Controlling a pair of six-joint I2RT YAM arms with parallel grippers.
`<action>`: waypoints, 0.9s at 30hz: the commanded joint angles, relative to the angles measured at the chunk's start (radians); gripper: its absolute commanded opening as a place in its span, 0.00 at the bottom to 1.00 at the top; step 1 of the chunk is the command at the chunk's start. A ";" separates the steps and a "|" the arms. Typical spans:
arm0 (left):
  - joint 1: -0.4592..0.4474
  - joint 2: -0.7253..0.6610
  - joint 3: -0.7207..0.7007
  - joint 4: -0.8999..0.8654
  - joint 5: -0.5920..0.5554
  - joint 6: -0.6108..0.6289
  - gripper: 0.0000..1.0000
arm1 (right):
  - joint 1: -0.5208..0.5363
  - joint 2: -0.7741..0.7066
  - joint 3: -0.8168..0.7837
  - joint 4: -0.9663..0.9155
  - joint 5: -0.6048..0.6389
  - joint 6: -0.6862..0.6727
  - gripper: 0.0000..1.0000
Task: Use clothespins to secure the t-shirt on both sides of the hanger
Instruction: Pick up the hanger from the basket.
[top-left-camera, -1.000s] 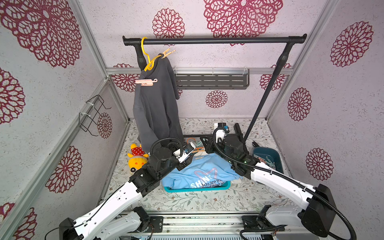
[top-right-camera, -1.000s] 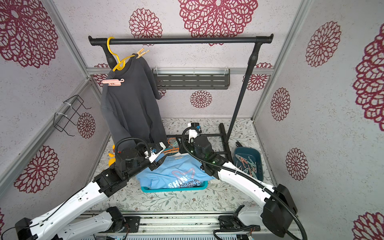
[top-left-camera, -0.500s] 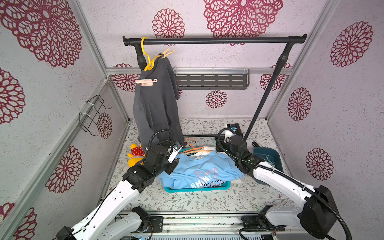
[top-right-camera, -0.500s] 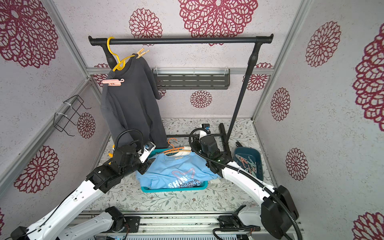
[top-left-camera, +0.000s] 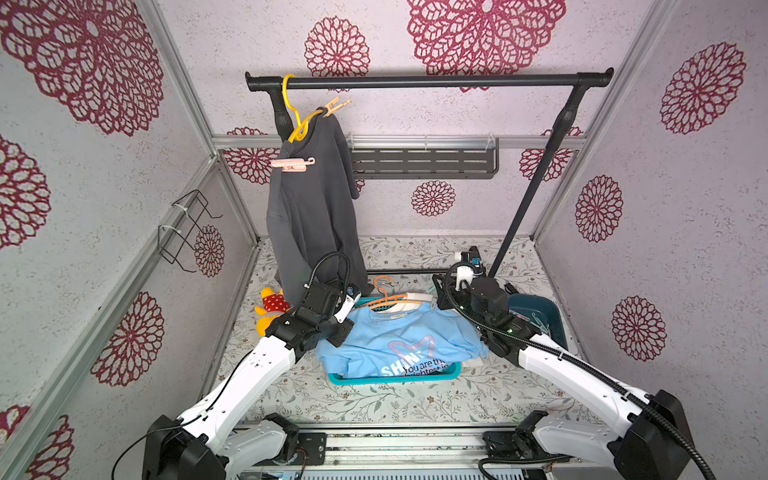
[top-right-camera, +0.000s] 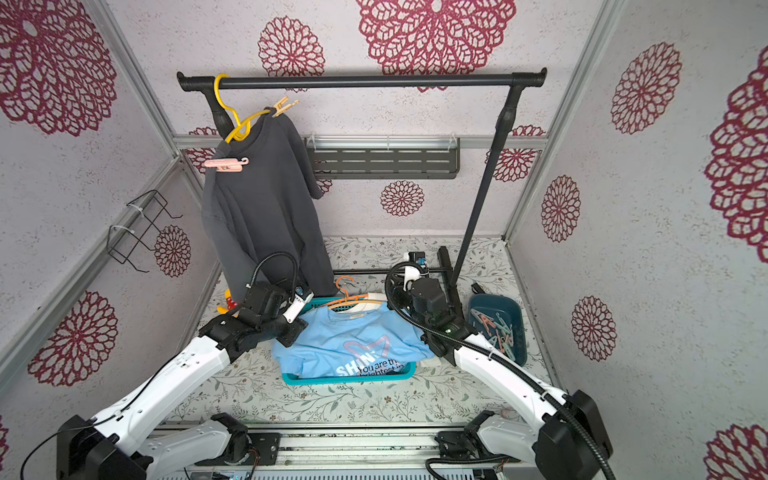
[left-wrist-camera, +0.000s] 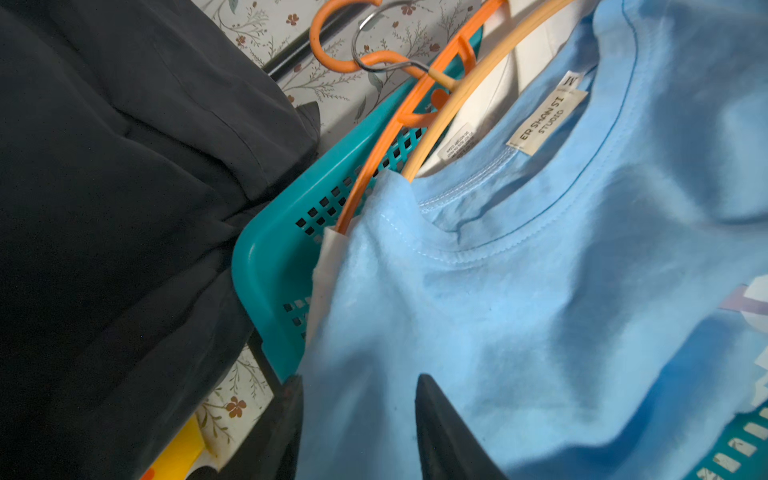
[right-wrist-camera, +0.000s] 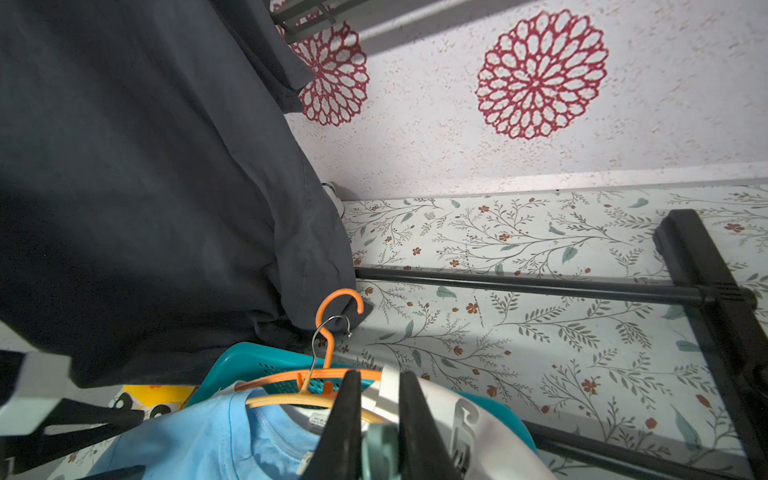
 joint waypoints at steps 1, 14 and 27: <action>0.013 0.030 0.017 0.004 0.028 0.006 0.45 | -0.002 -0.038 0.004 0.043 -0.035 -0.010 0.00; 0.023 0.125 0.035 0.035 -0.003 0.013 0.33 | 0.000 -0.045 0.004 0.046 -0.058 -0.009 0.00; 0.023 0.133 0.037 0.047 -0.028 0.009 0.08 | 0.009 -0.037 0.012 0.046 -0.066 -0.004 0.00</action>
